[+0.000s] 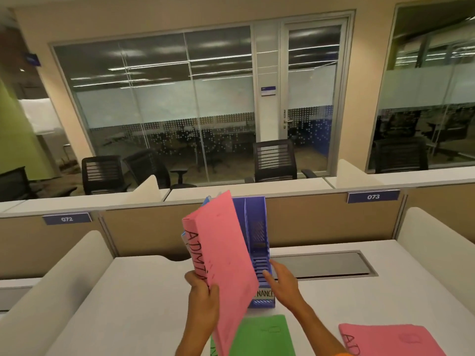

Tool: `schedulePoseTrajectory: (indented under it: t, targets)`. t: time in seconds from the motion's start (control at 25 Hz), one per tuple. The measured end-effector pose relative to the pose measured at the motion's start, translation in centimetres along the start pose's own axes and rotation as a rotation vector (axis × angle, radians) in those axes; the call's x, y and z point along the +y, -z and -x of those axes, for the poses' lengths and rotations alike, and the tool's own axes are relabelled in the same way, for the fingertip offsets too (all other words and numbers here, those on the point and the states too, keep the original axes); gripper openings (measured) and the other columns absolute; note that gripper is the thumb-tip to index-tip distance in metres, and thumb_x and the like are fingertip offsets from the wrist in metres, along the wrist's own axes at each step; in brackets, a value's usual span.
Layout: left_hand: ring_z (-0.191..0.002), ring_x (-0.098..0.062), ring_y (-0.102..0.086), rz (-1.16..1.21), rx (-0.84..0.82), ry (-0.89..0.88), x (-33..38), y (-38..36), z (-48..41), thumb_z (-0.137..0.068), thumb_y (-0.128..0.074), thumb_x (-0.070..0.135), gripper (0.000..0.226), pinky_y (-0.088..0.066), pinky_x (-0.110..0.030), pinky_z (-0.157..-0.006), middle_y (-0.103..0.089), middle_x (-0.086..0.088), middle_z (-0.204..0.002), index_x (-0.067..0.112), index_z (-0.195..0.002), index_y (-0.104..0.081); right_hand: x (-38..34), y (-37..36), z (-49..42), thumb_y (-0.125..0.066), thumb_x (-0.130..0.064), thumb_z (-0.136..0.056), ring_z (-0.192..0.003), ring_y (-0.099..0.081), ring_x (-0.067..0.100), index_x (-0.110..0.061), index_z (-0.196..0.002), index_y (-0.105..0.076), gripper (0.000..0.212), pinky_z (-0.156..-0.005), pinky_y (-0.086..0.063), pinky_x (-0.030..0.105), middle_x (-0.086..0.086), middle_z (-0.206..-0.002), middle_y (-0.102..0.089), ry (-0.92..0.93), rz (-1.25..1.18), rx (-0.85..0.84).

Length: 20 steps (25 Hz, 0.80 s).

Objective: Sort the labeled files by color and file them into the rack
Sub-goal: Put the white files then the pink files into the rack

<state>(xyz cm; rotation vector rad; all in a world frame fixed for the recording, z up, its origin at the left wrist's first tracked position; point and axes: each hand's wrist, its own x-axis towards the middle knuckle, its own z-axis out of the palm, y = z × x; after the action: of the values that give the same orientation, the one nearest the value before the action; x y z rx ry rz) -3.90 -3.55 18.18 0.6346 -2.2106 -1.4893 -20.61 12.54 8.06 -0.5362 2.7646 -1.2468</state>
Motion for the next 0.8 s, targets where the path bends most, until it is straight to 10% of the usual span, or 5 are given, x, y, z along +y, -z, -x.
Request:
schedulePoseTrajectory:
  t: [0.2, 0.8]
  targets:
    - [-0.067, -0.031, -0.053, 0.015, 0.207, -0.065, 1.0, -0.6, -2.1, -0.094, -0.041, -0.001, 0.026, -0.038, -0.035, -0.056, -0.059, -0.021, -0.087, 0.016, -0.099, -0.021, 1.6, -3.2, -0.1, -0.051, -0.049, -0.096, -0.147, -0.025, 0.017, -0.023, -0.153, -0.026, 0.067, -0.119, -0.024, 0.036, -0.002, -0.161, -0.025, 0.087, 0.302, -0.096]
    - [-0.097, -0.022, -0.048, 0.087, 0.326, -0.245, -1.5, -7.8, -12.0, -0.099, -0.045, 0.005, 0.029, -0.042, -0.025, -0.070, -0.045, -0.006, -0.116, 0.016, -0.118, -0.026, 4.1, -7.5, 0.3, -0.050, -0.045, -0.097, -0.151, 0.013, 0.032, -0.027, -0.156, 0.000, 0.080, -0.121, 0.013, 0.039, 0.009, -0.164, 0.012, 0.089, 0.523, -0.158]
